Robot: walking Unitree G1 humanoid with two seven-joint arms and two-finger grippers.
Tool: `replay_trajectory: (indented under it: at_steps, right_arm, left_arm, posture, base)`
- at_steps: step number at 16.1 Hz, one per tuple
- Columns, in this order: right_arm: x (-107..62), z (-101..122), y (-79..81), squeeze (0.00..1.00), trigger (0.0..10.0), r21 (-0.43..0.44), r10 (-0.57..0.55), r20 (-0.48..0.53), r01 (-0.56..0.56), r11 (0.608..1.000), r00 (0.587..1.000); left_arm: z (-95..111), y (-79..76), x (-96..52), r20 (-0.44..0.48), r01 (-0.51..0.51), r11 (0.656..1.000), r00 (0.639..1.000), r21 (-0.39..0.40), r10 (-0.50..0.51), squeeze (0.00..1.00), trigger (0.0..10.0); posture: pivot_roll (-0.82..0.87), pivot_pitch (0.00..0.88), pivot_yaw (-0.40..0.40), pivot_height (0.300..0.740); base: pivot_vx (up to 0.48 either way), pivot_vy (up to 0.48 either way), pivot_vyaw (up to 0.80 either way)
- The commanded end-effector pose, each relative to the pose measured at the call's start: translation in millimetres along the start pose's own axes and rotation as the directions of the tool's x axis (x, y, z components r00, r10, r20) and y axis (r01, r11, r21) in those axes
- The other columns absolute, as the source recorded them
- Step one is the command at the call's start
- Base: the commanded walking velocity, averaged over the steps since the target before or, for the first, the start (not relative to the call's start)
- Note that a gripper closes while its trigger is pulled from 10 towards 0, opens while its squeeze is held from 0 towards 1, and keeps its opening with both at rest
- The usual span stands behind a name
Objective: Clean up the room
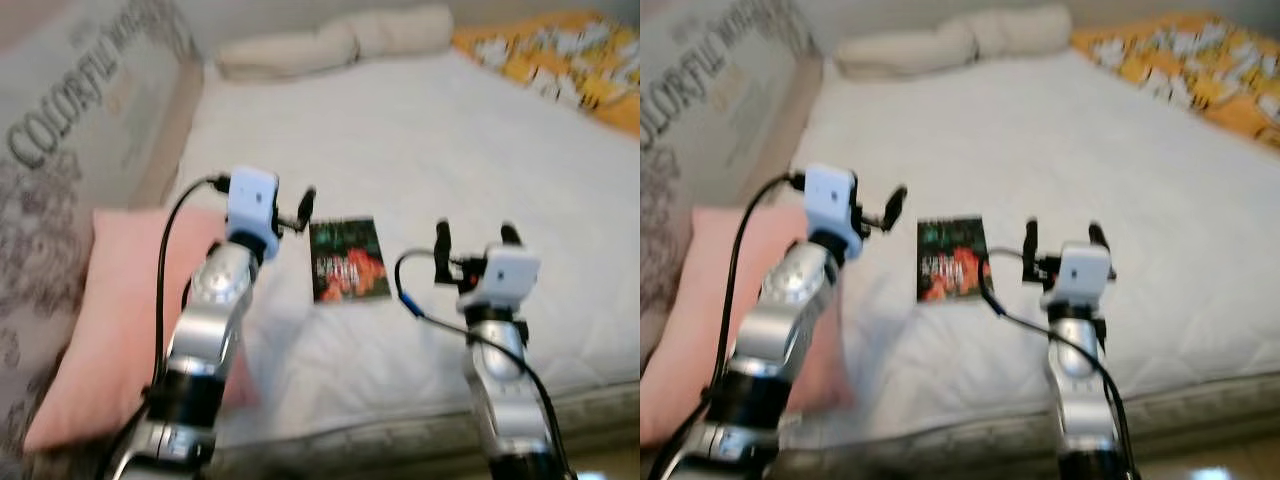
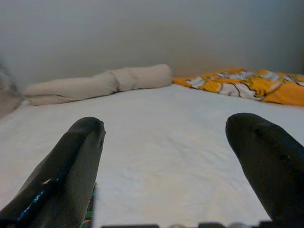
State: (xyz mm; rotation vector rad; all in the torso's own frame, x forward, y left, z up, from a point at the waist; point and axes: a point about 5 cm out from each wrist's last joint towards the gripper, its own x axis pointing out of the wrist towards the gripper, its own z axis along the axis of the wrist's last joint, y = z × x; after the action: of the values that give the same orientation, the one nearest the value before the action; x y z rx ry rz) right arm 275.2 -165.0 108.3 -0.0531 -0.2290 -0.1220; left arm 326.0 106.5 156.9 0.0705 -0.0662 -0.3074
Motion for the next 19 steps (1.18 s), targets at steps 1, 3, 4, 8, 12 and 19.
replay_trajectory:
  at_steps: [1,3,4,8,12,19]
  right_arm:
    - [-1.5,1.4,-6.8,0.16,10.0,-0.010,-0.024,0.009,0.024,1.000,1.000]
    - [-2.3,1.7,-6.6,0.16,10.0,-0.009,-0.034,0.008,0.034,0.999,0.999]
    - [-3.3,1.0,-7.1,0.16,10.0,-0.009,-0.038,0.005,0.038,0.999,0.999]
    - [-7.9,-1.1,-6.9,0.15,10.0,-0.013,-0.042,-0.009,0.042,0.999,0.999]
    - [-12.9,-2.6,-5.8,0.16,10.0,-0.013,-0.040,-0.022,0.040,0.999,0.999]
    - [-20.0,2.9,-5.6,0.15,10.0,-0.032,-0.030,-0.004,0.030,0.999,1.000]
  left_arm:
    - [-2.1,-9.1,-1.4,-0.013,0.030,1.000,0.999,-0.002,-0.030,0.00,10.0]
    - [-9.3,-12.4,-4.1,-0.040,0.024,1.000,0.999,-0.008,-0.025,0.00,10.0]
    - [-9.0,-12.8,-2.9,-0.041,0.033,0.999,0.999,-0.008,-0.033,0.00,10.0]
    - [-18.8,-6.2,2.5,-0.123,0.012,0.997,0.992,-0.077,-0.021,0.00,10.0]
    - [-36.6,-6.7,26.1,-0.258,-0.025,0.968,0.965,-0.249,-0.042,0.00,10.0]
    - [-49.0,-9.6,46.4,-0.345,-0.091,0.910,0.937,-0.405,-0.060,0.00,10.0]
  posture:
    - [-0.13,0.000,0.113,0.740]
    - [-0.14,0.000,0.118,0.740]
    - [-0.14,0.000,0.121,0.740]
    - [-0.14,0.000,0.128,0.740]
    - [-0.16,0.000,0.128,0.740]
    - [-0.19,0.000,0.138,0.740]
  base:
    - [0.000,0.000,0.00]
    - [0.000,0.000,0.00]
    - [0.000,0.000,0.00]
    - [0.000,0.000,0.00]
    - [0.000,0.000,0.00]
    - [0.000,0.000,0.00]
